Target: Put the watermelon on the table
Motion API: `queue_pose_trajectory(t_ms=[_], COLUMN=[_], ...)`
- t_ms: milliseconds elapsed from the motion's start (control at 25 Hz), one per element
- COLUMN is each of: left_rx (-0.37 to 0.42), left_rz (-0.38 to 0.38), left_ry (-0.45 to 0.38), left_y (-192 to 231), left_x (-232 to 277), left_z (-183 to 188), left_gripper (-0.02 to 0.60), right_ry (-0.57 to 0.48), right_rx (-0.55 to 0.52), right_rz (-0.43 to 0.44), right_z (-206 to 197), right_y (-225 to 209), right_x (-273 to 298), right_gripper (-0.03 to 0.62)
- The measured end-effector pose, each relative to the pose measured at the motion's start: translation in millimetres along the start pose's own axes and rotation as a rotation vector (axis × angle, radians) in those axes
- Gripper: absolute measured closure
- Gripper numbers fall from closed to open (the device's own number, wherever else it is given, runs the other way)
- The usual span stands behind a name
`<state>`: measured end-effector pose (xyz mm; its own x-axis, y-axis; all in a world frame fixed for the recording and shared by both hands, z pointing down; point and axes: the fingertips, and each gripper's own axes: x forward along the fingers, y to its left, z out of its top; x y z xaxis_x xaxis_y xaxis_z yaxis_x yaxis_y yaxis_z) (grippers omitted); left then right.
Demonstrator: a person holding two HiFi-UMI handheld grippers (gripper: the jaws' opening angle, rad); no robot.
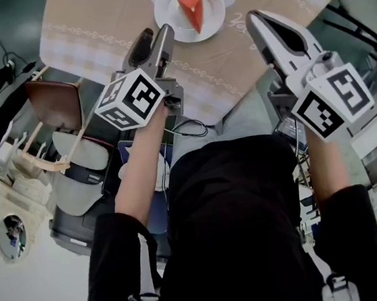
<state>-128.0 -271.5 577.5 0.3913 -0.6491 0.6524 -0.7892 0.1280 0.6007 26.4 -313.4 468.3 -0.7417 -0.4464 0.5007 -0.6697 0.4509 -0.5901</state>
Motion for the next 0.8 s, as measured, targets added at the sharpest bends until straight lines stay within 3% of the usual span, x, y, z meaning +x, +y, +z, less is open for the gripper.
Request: queue_pose_trajectory(t_ms=[160,280,320,560,800], left_rx=[0.119,0.243,0.279,0.434,0.506], left_rz=[0.033,0.087,0.096,0.098,0.048], left_ry=[-0.065,-0.159,-0.186,-0.244,-0.264], left_y=[-12,-21,-24,-55,-82], left_x=[-20,-42,-49,-83,-117], left_z=[21,46,53,71,80], left_gripper=[0.415,0.549,0.568,0.569,0.569], right_ry=[0.001,-0.007,-0.009,-0.03,-0.085], right_rx=[-0.012,-0.042,-0.049,-0.097,-0.127], right_rz=[0.029,0.038,0.04,0.028,0.014], right_z=[-4,4,6,18,32], right_y=[14,28,33,54,81], right_x=[0,-1,-2,-14,-30], right_gripper=[0.582,0.583,0.583,0.583,0.583])
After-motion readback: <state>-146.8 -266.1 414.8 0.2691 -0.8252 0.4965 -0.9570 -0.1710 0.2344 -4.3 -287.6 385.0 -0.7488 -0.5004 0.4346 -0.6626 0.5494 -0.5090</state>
